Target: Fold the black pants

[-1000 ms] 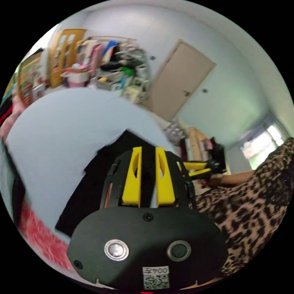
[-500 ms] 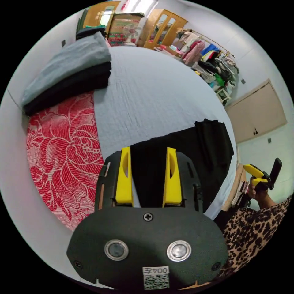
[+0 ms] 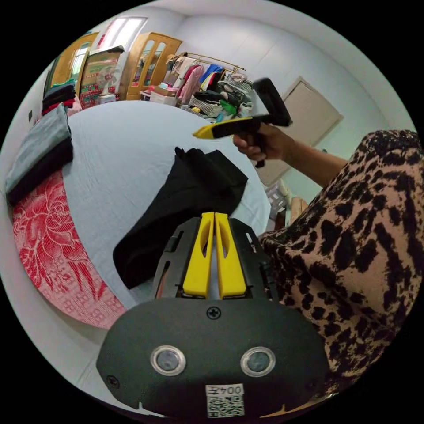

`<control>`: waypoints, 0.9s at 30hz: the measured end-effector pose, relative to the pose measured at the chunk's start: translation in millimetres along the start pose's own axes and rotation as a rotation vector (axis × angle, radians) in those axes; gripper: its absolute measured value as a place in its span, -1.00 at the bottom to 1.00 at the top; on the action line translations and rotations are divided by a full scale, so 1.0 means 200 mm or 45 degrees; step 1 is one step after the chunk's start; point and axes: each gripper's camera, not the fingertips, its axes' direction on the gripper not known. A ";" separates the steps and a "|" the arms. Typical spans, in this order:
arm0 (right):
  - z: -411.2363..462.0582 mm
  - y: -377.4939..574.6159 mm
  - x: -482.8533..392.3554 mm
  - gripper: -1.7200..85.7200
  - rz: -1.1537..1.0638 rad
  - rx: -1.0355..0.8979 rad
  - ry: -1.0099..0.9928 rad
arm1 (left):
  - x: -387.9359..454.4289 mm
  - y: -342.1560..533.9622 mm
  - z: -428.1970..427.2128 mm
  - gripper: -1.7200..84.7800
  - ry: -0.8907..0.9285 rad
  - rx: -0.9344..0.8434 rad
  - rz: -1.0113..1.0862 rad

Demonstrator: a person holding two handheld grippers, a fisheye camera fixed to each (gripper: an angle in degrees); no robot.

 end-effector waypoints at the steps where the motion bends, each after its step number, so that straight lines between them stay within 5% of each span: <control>1: 0.02 -0.03 0.00 -0.62 -0.015 -0.022 -0.009 | -0.03 0.04 0.01 -0.96 0.002 0.014 -0.061; 10: 0.21 -0.06 -0.13 -0.64 -0.026 0.016 -0.045 | -0.51 0.07 -0.31 -0.94 -0.220 0.316 -0.463; 16: 0.57 -0.05 -0.39 -0.64 -0.165 -0.113 -0.024 | -0.77 0.32 -0.24 -0.84 -0.265 -0.009 -0.724; 27: 0.90 -0.15 -0.58 -0.59 -0.437 -0.187 0.120 | -0.89 0.36 -0.16 -0.93 -0.225 -0.005 -0.830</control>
